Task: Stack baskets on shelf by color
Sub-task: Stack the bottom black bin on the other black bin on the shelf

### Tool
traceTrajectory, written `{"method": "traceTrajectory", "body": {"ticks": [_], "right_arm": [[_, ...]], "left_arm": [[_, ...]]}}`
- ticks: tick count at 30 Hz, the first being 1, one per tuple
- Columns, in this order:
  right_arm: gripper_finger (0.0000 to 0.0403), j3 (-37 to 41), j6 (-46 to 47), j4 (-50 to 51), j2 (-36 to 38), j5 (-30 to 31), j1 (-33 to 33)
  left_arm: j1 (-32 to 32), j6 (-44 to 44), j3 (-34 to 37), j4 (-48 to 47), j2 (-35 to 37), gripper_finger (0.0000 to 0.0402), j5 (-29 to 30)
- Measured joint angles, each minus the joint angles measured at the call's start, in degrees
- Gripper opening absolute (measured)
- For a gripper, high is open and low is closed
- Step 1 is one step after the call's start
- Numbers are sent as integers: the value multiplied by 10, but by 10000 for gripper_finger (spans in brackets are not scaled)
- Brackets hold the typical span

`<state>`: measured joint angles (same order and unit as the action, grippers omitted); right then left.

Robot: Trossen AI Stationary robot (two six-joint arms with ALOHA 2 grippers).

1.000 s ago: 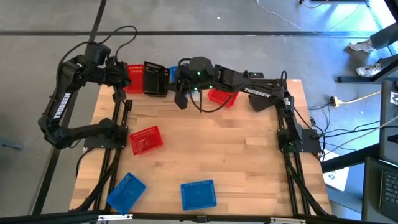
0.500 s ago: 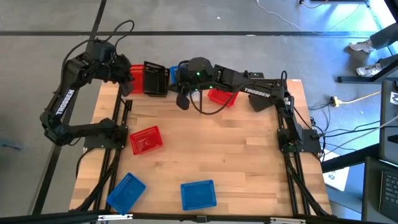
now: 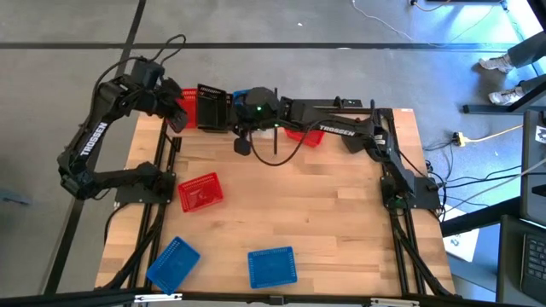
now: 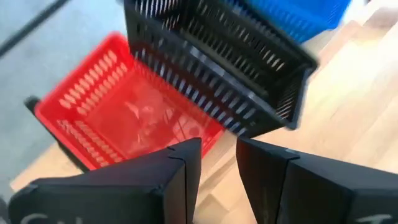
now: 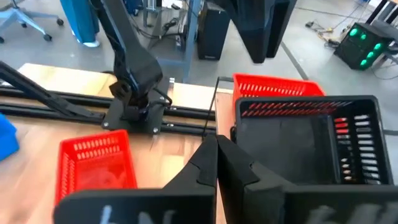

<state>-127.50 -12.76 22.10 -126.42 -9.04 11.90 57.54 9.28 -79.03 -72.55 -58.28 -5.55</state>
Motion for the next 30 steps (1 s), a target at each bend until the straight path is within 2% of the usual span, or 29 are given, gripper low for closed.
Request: {"method": "traceTrajectory", "body": {"ticks": [5,13,30], "right_arm": [[9,0,-2,-24,-20,4,0],[42,0,-13,-31,-27,4,0],[45,0,-10,-31,-27,10,15]], "left_arm": [[0,-2,31,8,0,93,2],[0,-2,71,86,-1,93,6],[-3,3,93,145,-6,93,2]]}}
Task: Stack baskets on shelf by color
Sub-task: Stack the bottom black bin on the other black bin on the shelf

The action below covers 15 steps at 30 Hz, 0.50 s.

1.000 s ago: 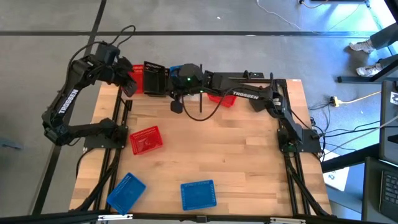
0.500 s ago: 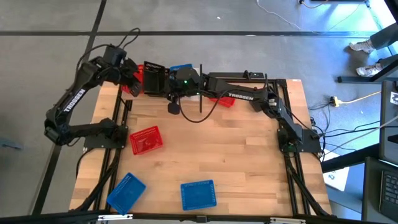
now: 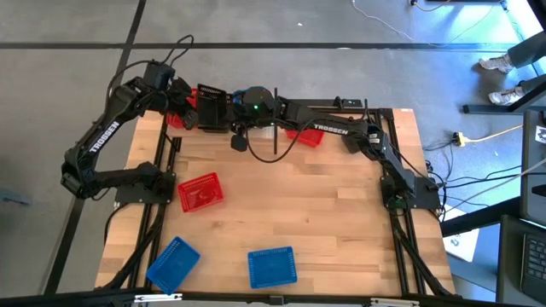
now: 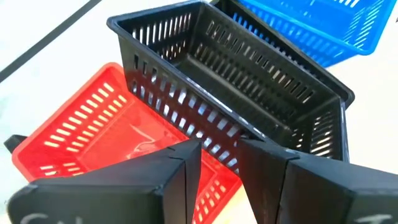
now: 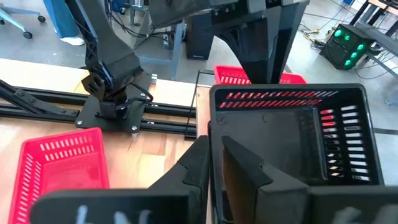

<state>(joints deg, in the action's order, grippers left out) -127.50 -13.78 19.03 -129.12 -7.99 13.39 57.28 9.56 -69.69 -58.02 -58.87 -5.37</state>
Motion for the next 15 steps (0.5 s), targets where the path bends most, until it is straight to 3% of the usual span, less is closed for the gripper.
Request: {"method": "traceTrajectory", "body": {"ticks": [15], "right_arm": [[45,0,0,1,0,0,0]], "left_arm": [[0,26,0,25,0,93,0]]}}
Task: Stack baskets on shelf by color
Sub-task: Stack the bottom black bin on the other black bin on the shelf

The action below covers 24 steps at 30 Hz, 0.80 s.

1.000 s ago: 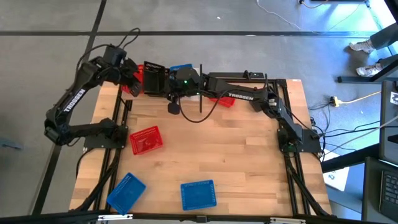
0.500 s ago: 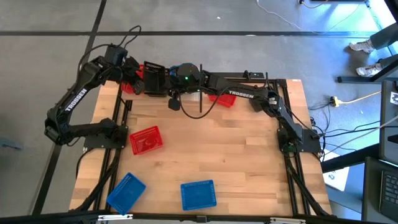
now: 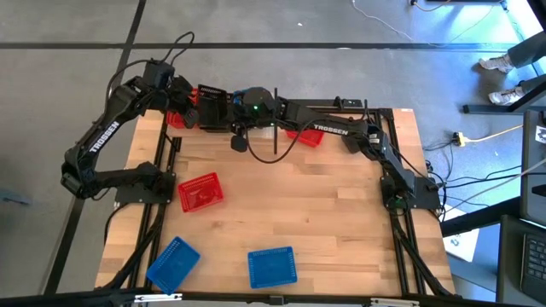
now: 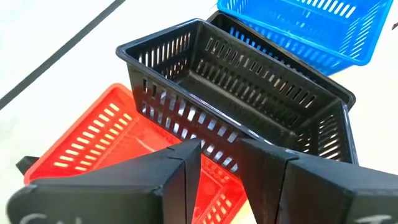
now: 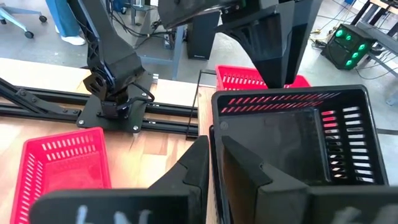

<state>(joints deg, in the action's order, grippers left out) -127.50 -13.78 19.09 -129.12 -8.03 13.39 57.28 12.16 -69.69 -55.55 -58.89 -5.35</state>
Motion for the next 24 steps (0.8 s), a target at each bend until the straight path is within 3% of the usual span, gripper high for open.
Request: {"method": "traceTrajectory", "body": {"ticks": [10,24], "right_arm": [[45,0,-59,-14,-28,5,3],[45,0,-62,-57,-56,14,10]], "left_arm": [[0,0,0,-4,0,93,2],[0,0,0,-6,0,93,2]]}}
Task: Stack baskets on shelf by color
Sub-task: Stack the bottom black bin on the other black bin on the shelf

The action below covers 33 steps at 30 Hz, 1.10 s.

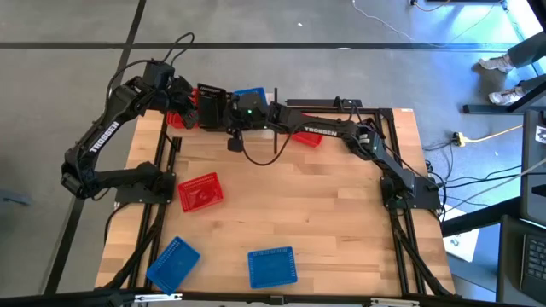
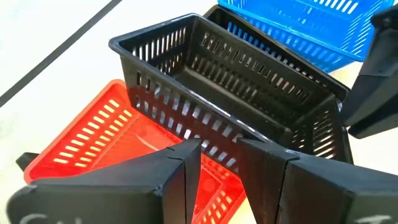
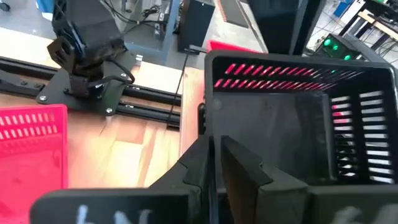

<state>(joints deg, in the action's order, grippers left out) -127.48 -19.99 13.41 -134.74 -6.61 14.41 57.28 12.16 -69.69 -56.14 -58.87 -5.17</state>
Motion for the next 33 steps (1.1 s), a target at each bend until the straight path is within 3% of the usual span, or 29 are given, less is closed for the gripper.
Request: {"method": "traceTrajectory", "body": {"ticks": [8,17,27,33], "right_arm": [[42,0,0,-8,0,24,0],[3,0,3,-8,0,16,-8],[87,0,8,-7,0,24,-8],[107,0,4,-7,0,24,-8]], "left_arm": [[0,0,0,0,0,93,0],[0,0,0,0,0,93,0],[0,0,0,0,0,93,0],[0,0,0,0,0,93,0]]}}
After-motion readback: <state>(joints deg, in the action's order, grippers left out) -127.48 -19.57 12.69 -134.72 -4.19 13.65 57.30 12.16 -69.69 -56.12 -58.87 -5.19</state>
